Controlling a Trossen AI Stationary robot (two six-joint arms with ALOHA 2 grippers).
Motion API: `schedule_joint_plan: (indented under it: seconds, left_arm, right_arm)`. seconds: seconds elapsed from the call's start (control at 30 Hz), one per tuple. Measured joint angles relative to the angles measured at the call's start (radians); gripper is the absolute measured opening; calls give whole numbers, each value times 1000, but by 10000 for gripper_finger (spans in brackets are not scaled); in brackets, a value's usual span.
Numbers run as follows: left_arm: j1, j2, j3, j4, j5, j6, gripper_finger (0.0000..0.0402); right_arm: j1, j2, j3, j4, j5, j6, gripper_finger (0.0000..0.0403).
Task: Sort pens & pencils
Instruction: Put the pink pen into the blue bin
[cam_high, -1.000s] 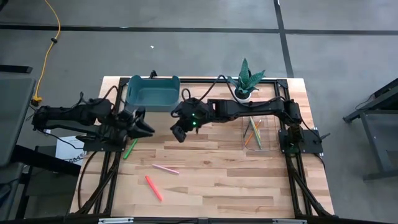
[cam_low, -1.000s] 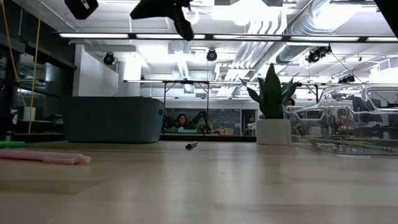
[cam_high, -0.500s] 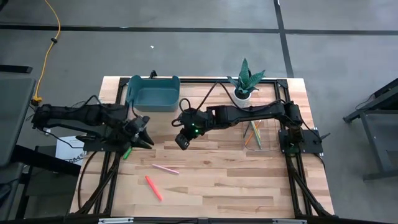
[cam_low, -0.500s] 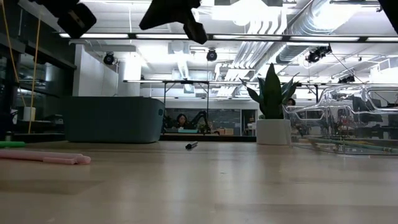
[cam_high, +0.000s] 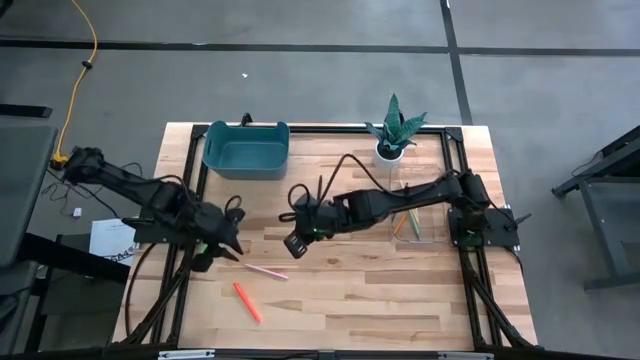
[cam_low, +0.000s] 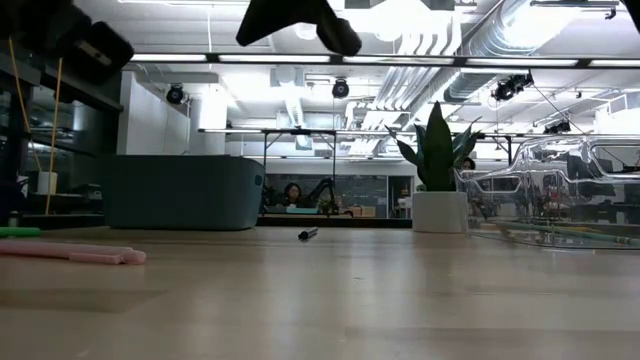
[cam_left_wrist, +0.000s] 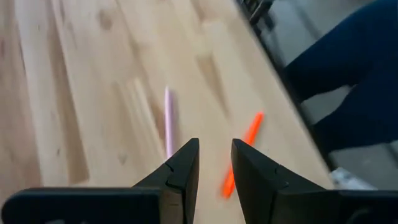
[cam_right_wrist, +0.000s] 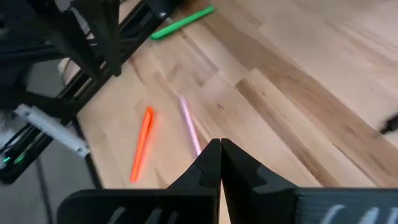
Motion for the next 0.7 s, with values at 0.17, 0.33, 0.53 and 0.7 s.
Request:
schedule_joint_plan:
  seconds: [0.17,0.33,0.53,0.7]
  left_arm:
    - [-85,79,0,-43,-131,-39,83]
    - [-133,201,0,-28,-203,-98,83]
    - [-168,336,0,53,-206,-140,83]
    - [-165,392,0,123,-244,-159,83]
  right_arm:
    - [48,0,0,-16,47,30,0]
    - [97,0,0,-33,48,30,0]
    - [152,0,0,-44,86,47,0]
    - [182,0,0,-76,90,49,0]
